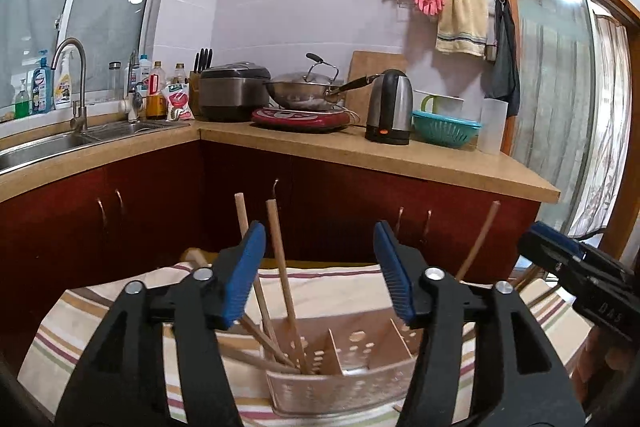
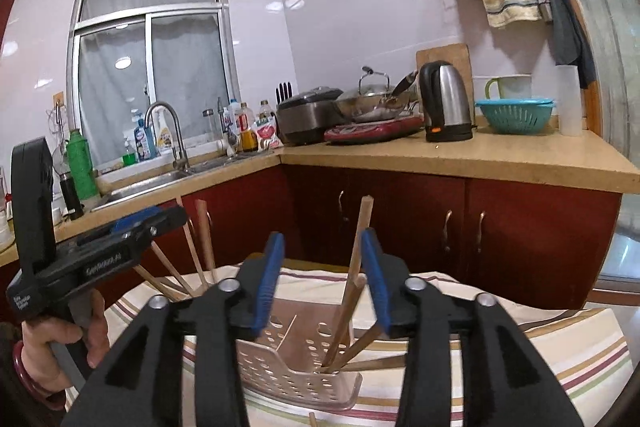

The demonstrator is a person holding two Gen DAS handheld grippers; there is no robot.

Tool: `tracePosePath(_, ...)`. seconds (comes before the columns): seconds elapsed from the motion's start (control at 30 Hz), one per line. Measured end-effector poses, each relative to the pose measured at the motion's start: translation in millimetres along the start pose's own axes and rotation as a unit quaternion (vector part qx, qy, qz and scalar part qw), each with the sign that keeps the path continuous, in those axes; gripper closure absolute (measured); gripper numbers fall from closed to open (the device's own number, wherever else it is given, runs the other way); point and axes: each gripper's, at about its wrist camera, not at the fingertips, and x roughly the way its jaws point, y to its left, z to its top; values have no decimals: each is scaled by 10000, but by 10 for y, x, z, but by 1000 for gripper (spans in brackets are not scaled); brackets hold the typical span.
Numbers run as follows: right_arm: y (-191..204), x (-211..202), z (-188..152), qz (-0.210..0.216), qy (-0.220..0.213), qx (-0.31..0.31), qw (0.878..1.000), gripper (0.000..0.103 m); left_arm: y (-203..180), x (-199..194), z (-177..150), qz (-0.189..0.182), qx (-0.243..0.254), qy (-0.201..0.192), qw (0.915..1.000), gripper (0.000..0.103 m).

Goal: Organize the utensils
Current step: 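Move both open tools back down to the loose chopsticks on the table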

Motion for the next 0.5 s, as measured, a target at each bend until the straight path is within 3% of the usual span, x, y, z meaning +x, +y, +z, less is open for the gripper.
tracePosePath(0.3,-62,-567,-57,-251,-196,-102,9994,52,-93,-464,-258,191,-131,44,9997,42)
tracePosePath(0.5,-181,-887,-379,-565,19,-241,9981,52,-228,-604,-705,302,-198,448,9983,42)
